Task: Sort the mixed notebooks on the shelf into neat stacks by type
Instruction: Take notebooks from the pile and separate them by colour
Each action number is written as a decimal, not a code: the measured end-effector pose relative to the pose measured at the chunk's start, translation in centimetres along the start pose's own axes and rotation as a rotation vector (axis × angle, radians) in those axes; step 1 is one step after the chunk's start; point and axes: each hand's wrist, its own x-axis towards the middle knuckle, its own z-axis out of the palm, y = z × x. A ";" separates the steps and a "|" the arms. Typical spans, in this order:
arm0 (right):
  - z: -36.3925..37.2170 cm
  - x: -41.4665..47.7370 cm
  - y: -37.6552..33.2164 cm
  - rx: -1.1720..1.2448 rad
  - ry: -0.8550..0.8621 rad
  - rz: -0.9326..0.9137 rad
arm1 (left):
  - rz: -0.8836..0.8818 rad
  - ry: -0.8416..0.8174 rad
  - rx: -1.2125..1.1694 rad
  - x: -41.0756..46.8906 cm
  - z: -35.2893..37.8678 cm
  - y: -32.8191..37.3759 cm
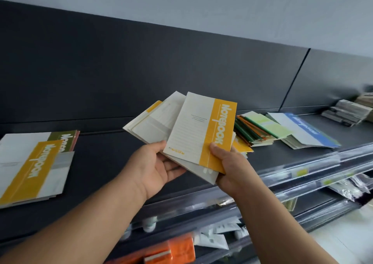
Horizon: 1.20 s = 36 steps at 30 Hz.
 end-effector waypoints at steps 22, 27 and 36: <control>-10.9 8.2 -7.1 -0.738 0.158 -0.211 | 0.469 0.431 0.226 5.4 2.4 0.8; -10.5 11.2 -7.0 -0.931 0.191 -0.218 | 0.480 0.481 0.190 6.5 0.5 2.2; -9.4 13.6 -6.5 -1.572 0.142 -0.362 | 0.443 0.414 0.244 6.6 2.0 1.6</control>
